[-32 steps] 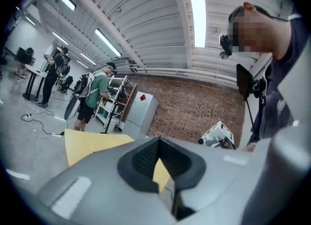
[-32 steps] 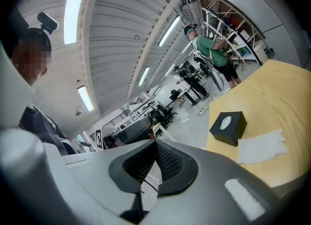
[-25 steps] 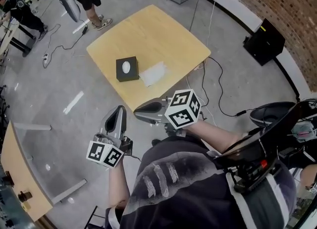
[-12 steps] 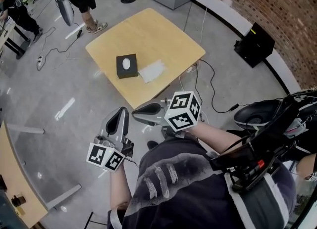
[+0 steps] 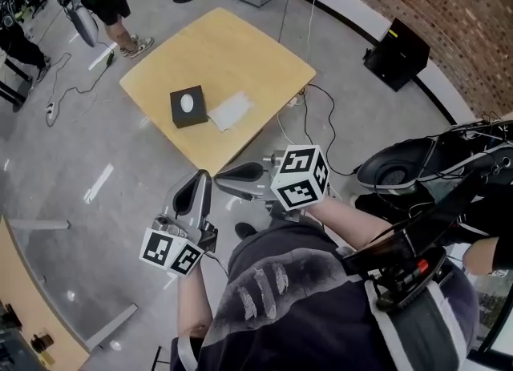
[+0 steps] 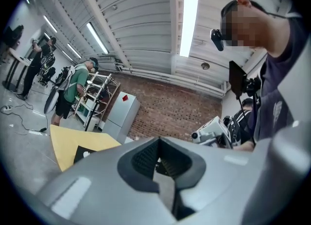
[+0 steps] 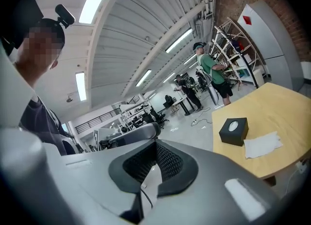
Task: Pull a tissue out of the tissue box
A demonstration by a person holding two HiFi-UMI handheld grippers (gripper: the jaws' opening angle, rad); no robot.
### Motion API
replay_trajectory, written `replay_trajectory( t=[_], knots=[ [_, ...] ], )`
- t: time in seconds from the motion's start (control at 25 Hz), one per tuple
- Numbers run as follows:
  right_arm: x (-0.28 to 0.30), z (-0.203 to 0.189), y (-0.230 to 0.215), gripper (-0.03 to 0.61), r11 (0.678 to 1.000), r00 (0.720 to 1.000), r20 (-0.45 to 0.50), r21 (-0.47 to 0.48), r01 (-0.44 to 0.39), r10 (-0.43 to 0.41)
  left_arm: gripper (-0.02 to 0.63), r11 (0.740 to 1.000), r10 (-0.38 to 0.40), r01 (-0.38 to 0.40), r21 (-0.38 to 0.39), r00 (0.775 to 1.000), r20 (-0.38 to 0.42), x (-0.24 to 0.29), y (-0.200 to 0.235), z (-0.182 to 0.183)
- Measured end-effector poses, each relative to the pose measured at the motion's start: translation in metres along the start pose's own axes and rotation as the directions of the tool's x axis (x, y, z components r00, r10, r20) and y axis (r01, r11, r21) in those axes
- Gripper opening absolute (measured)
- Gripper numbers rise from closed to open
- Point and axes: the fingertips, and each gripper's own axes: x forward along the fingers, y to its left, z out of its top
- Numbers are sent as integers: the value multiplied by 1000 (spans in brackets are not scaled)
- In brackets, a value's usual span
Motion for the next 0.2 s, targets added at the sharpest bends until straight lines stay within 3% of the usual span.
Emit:
replay_trajectory(
  t=[0.2],
  knots=[
    [-11,1,-1,-2,1000,1000,15,-6,-5,5,2,999,-8,8,-44,1000,-8,7,-13,-3]
  ],
)
